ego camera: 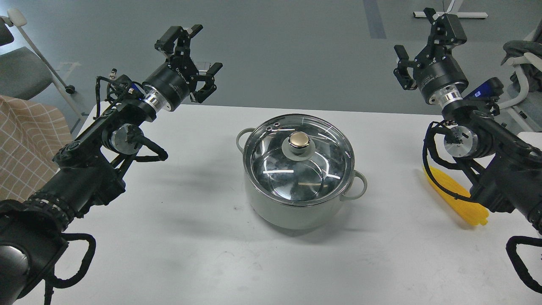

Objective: Open pot and put corn in
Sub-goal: 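Raise the left gripper and move it toward the pot lid knob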

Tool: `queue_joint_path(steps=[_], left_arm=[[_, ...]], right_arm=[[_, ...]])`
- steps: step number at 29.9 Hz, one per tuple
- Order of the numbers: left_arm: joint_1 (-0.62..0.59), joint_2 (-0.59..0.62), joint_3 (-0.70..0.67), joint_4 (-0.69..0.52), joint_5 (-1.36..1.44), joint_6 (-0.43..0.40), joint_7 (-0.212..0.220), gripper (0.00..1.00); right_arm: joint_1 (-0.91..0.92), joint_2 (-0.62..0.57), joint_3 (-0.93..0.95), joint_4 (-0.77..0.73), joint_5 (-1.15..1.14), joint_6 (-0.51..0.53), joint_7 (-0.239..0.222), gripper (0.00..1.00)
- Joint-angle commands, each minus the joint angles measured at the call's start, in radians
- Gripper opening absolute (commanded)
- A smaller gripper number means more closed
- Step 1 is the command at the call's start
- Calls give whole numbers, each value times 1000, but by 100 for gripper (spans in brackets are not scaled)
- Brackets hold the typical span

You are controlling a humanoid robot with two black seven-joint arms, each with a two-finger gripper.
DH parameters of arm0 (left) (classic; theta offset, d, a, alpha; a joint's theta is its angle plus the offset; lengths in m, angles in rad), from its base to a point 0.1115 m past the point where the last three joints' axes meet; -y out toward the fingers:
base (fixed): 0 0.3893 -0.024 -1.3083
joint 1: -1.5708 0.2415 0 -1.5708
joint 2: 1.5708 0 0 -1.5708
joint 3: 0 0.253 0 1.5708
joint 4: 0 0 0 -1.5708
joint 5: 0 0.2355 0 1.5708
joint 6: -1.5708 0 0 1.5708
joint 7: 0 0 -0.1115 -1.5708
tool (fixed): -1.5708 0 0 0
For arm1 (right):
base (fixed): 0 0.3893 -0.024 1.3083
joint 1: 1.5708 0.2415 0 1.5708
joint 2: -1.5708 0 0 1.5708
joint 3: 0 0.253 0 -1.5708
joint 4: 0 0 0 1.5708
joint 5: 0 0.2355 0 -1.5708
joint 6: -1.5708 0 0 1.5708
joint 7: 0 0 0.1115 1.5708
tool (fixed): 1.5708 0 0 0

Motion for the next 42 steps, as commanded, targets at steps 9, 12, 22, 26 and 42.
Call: queue_joint_path(steps=[9,12,22,26,42], left_arm=[[6,9,3,4,-1,0,-12,98],[3,19,7,10,-5,0,-9,98],[7,20,-18,-8,-63,9,-146,98],[9,8,-10,-15,-51,21,-141,98],[79,37,-30,-139,15,209,-113,98]], right_arm=[[7,10,-3,-31,-2,-5,0,100],[14,0,-6,-54,-4,3,0,100],[41,7,-8,-126,-10,11,0,100],[43,40,-12,-125,-10,32,0,100],[40,99,-11,-126,-10,37,0,100]])
